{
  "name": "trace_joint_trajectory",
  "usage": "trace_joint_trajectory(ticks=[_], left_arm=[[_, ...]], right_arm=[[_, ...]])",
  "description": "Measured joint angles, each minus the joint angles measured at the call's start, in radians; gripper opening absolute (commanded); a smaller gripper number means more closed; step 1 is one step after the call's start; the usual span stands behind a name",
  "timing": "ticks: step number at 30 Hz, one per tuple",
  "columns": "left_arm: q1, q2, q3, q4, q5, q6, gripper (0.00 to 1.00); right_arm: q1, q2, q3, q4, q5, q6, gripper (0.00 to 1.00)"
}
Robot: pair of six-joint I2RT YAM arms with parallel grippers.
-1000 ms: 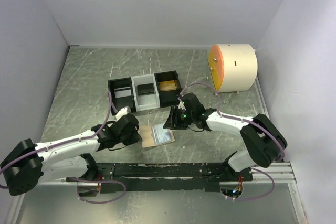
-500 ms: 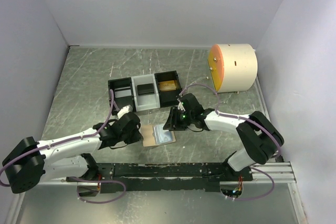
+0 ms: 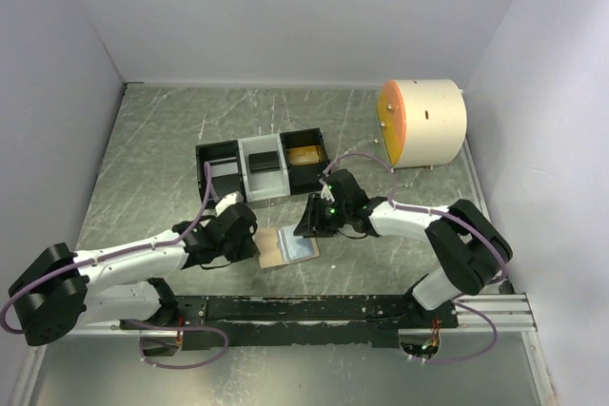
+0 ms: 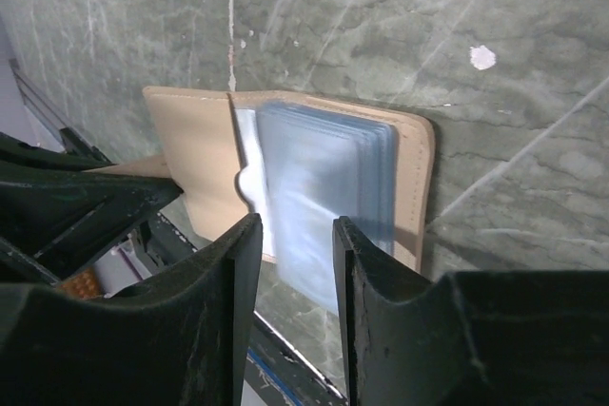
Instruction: Take the credit cards out of the card holder
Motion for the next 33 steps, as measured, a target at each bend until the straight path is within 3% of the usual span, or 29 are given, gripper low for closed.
trace_joint_trajectory(ticks=[10, 20, 33], left_arm=[[0.000, 0.018, 0.013, -0.003, 0.011, 0.008, 0.07], [0.000, 0.023, 0.013, -0.004, 0.018, 0.007, 0.07], [0.000, 0.048, 0.020, -0.007, 0.022, 0.008, 0.07]], right_arm=[[0.002, 0.000, -0.013, 0.070, -0.061, 0.045, 0.37], [0.002, -0.040, 0.017, -0.068, 0.075, 0.002, 0.41], [0.012, -0.006, 0.017, -0.061, 0.060, 0.002, 0.39]])
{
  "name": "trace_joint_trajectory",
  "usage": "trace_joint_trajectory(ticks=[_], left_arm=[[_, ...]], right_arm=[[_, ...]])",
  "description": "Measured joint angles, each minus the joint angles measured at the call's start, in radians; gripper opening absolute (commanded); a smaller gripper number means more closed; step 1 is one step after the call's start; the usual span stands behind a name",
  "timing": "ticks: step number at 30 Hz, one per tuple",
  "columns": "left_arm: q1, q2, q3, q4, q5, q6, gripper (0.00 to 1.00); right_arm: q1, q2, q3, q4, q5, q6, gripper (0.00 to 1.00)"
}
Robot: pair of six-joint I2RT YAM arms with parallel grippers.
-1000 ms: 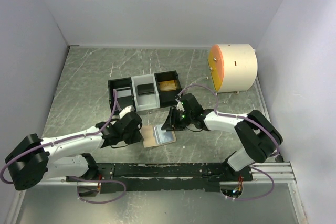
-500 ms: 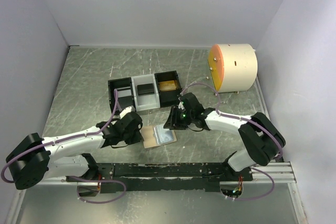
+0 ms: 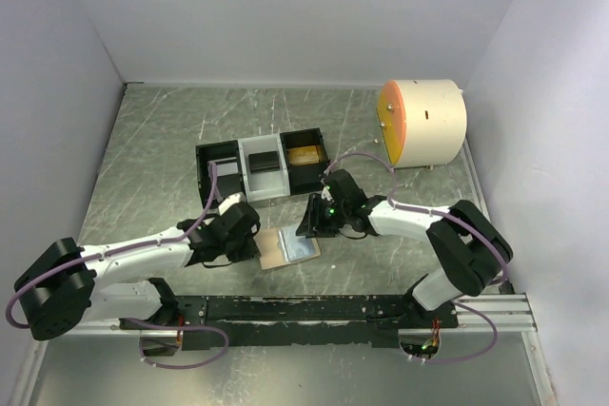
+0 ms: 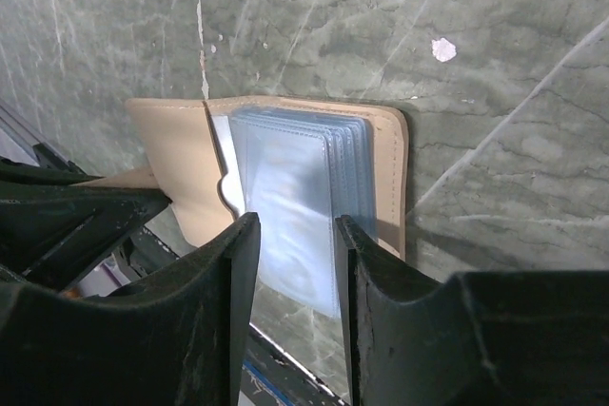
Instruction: Take the credit cards out of the card holder
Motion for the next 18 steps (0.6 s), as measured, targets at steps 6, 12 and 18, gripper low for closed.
trace_joint_trajectory(ticks=[6, 12, 18], left_arm=[[0.000, 0.002, 0.007, -0.008, 0.001, 0.000, 0.07], [0.000, 0.002, 0.007, -0.008, 0.006, 0.000, 0.07], [0.000, 0.010, 0.007, -0.010, 0.015, 0.004, 0.07]], right_arm=[[0.006, 0.017, 0.010, 0.013, -0.014, 0.000, 0.39], [0.009, 0.036, -0.003, 0.074, -0.070, 0.027, 0.39], [0.009, 0.037, -0.031, 0.130, -0.099, 0.069, 0.39]])
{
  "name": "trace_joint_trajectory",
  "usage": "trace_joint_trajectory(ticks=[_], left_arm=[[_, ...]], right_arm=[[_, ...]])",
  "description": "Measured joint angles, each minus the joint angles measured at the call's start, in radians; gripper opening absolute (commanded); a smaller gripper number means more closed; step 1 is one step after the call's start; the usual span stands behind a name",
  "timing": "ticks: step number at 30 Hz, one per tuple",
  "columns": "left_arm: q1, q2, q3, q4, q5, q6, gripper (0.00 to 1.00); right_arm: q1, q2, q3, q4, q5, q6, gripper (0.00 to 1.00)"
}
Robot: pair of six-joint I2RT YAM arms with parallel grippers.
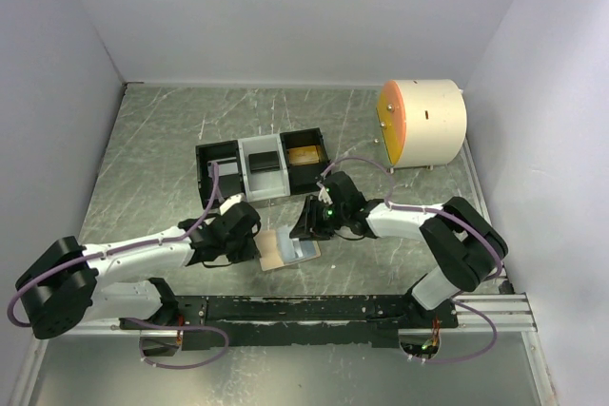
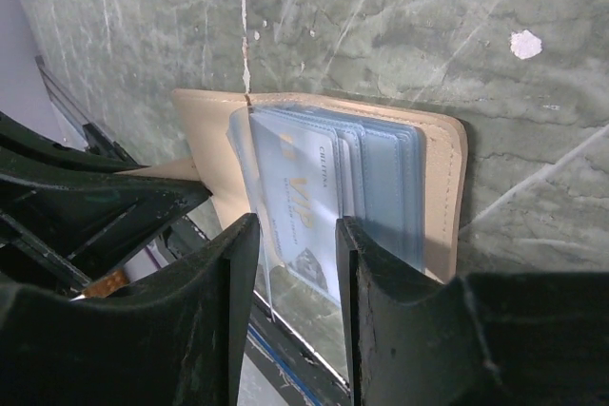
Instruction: Take the credit cards out of the card holder
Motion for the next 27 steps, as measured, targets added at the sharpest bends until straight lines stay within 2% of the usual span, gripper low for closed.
trace_joint_trajectory(ticks=[19, 27], left_arm=[[0.000, 0.037, 0.000, 0.001, 0.018, 0.008, 0.07], [0.000, 0.041, 0.000, 0.000, 0.023, 0.010, 0.07]], right_arm=[[0.053, -0.001, 0.090, -0.104, 0.019, -0.079, 0.54], [0.075, -0.001, 0.120, -0.145, 0.056, -0.099, 0.57]])
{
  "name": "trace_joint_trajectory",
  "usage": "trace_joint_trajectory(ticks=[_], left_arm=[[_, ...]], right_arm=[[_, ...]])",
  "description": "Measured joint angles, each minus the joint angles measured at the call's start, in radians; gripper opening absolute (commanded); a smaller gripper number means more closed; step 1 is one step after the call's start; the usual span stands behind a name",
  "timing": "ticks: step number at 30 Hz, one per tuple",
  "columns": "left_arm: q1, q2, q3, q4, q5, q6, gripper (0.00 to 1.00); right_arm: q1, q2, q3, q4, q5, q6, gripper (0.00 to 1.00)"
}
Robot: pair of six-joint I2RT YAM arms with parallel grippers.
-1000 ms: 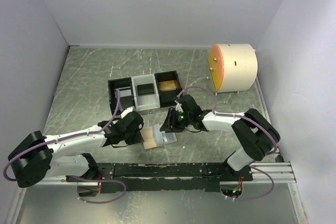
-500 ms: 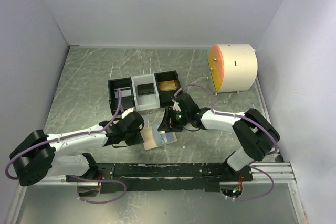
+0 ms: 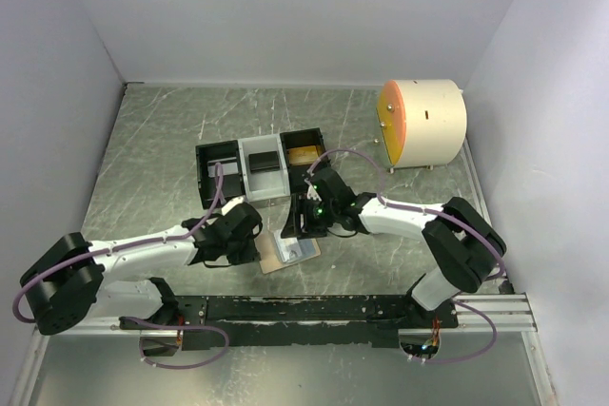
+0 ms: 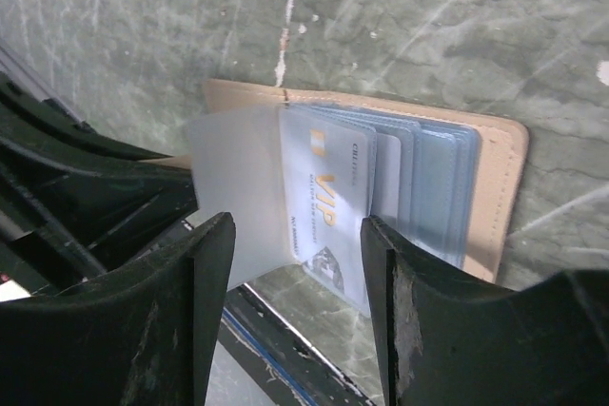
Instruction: Take the credit cards out of the card holder
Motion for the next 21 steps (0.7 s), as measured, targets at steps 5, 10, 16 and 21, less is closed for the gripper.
trace_joint_trajectory(ticks=[5, 10, 16, 21], left_arm=[[0.000, -0.036, 0.000, -0.003, 0.000, -0.008, 0.07], [0.000, -0.065, -0.001, -0.003, 0.000, -0.015, 0.07], [0.000, -0.065, -0.002, -0.004, 0.000, -0.016, 0.07], [0.000, -0.071, -0.002, -0.005, 0.000, -0.020, 0.07]], right_arm=[[0.002, -0.006, -0.003, -0.023, 0.036, 0.000, 0.56], [0.002, -0.043, -0.021, 0.040, -0.017, 0.018, 0.55], [0.002, -0.043, -0.034, 0.127, -0.083, 0.060, 0.53], [0.002, -0.043, -0.034, 0.135, -0.092, 0.063, 0.45]])
